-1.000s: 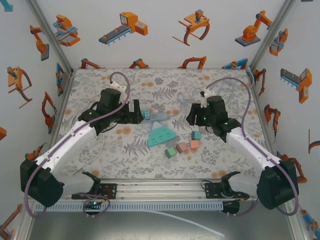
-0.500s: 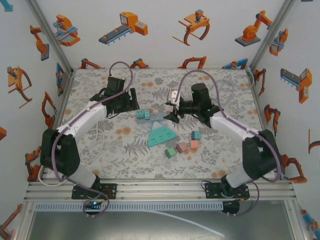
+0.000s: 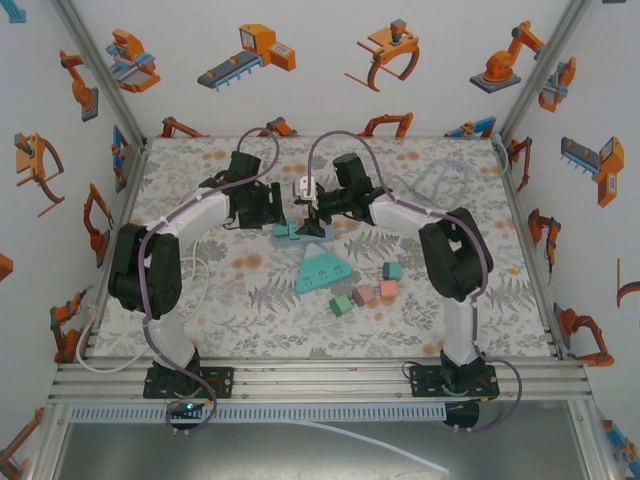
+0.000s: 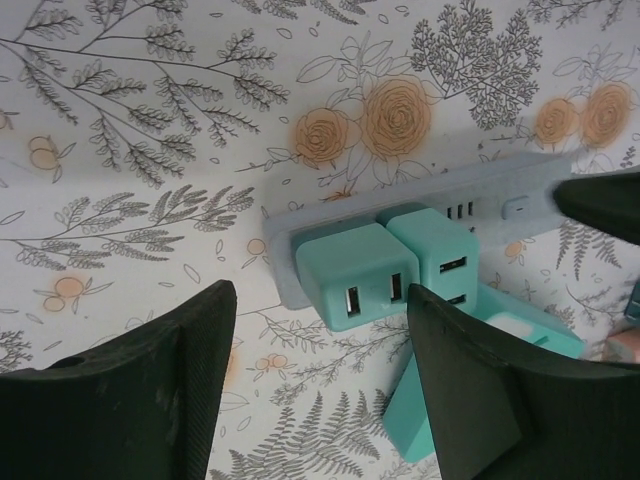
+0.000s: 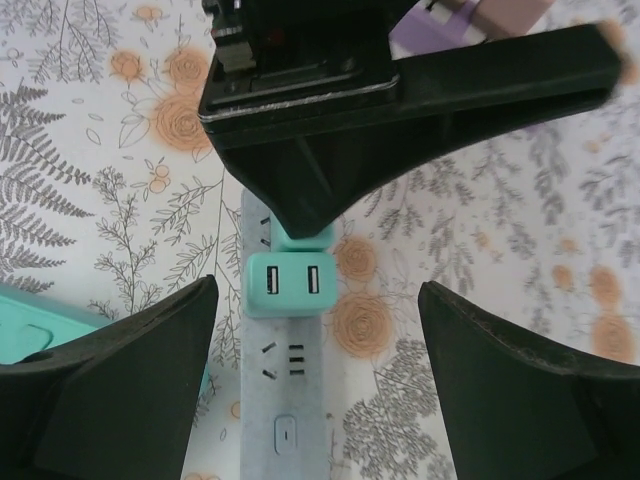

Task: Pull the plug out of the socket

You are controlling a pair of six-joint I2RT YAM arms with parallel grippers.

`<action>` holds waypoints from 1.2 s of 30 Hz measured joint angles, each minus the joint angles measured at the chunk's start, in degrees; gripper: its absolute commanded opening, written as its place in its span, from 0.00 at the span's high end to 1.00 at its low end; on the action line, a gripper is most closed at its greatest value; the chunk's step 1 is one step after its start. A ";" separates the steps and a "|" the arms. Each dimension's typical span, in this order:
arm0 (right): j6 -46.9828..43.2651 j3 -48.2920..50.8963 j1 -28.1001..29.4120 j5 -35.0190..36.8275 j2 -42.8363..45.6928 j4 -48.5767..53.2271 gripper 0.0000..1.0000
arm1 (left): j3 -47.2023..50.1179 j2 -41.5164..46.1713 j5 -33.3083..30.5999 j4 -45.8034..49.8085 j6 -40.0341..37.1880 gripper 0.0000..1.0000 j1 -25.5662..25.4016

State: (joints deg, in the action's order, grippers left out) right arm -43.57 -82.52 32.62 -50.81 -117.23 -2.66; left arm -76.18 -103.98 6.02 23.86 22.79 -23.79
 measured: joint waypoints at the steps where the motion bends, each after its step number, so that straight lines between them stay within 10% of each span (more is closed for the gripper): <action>1: 0.00 -0.79 0.07 0.04 -1.29 0.33 0.27 | -0.37 -0.33 0.07 -0.02 -0.11 0.36 0.00; 36: 0.17 -5.97 0.70 -1.66 -8.90 5.57 0.53 | 0.26 0.70 1.22 1.64 -3.21 0.43 0.57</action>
State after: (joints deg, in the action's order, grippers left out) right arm -43.40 -88.49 33.32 -52.47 -126.13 2.92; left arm -75.92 -103.28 7.25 25.50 19.57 -23.22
